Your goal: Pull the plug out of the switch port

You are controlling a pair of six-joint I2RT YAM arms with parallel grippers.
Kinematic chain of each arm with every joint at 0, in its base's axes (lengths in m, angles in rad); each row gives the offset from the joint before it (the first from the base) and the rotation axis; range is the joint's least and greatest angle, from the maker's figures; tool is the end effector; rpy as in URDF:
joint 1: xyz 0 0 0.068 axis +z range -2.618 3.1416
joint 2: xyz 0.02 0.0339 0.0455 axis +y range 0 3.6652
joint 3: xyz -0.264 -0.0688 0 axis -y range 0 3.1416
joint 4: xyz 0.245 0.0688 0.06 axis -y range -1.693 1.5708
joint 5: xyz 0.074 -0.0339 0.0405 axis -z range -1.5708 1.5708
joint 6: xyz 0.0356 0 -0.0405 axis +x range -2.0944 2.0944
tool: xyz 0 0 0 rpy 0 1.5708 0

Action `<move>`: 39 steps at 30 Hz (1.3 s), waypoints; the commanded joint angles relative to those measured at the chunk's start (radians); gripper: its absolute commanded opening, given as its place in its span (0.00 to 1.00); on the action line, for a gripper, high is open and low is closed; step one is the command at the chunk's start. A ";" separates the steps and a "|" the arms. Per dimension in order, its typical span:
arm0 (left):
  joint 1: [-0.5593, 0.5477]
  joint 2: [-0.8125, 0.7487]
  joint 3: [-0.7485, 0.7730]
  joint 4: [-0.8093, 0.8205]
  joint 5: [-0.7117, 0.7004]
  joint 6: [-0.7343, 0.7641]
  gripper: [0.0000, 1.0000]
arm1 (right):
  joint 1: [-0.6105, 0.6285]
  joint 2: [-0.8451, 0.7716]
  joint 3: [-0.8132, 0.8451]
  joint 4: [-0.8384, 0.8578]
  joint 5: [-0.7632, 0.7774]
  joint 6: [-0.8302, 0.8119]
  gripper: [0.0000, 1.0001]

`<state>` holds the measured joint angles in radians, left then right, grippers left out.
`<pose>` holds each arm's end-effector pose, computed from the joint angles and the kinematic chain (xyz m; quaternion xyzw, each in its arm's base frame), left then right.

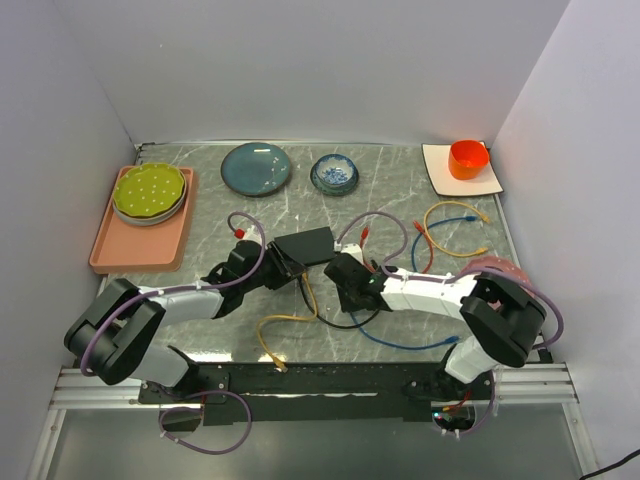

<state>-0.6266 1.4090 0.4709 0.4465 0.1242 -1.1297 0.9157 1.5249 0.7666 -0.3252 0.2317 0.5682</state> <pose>0.2138 -0.1602 0.1603 -0.1822 0.8373 -0.4286 0.2865 0.1758 0.2154 0.1563 -0.1392 0.9543 0.0792 0.2524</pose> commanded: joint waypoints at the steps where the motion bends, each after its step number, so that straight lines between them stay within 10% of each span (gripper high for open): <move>1: -0.005 -0.018 -0.012 0.043 -0.009 0.001 0.41 | 0.011 -0.006 0.029 -0.041 0.082 0.044 0.00; 15: -0.005 -0.005 -0.018 0.072 0.023 -0.001 0.40 | -0.063 -0.459 0.126 0.013 0.529 -0.116 0.00; 25: -0.007 0.004 -0.018 0.090 0.043 -0.010 0.40 | -0.327 -0.606 -0.145 0.566 0.224 0.001 0.00; 33: -0.007 -0.008 -0.018 0.089 0.046 -0.004 0.40 | -0.410 -0.483 -0.061 0.778 -0.331 0.151 0.00; 39: -0.007 -0.010 -0.029 0.100 0.043 -0.005 0.40 | -0.411 -0.494 -0.013 0.789 -0.351 0.179 0.00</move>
<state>-0.6285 1.4178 0.4587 0.4911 0.1604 -1.1305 0.5102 1.0615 0.6781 0.3527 -0.0280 0.7116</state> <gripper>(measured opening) 0.404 0.022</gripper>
